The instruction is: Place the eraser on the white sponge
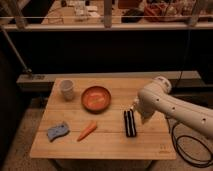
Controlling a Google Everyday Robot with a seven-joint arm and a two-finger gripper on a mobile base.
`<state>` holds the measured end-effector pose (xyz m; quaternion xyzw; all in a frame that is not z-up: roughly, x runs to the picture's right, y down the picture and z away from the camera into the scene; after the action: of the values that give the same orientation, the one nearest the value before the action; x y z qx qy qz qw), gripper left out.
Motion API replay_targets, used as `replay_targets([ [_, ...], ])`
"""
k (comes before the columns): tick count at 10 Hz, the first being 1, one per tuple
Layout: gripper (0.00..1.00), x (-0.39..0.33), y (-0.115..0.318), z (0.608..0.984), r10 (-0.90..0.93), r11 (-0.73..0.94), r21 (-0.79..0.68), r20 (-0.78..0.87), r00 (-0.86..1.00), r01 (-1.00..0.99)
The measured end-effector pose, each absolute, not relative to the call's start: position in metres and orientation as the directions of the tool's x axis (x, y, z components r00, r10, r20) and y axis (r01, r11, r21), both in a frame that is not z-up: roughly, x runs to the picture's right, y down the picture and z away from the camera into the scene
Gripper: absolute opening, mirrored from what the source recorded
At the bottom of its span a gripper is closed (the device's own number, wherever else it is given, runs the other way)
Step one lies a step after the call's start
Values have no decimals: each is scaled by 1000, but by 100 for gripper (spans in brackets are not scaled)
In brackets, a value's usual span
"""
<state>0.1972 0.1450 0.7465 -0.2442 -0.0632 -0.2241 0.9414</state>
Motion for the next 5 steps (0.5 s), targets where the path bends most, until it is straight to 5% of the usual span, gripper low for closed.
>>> replay_targets([
  [5, 33, 190, 149, 756, -450, 761, -393, 254, 856, 516],
])
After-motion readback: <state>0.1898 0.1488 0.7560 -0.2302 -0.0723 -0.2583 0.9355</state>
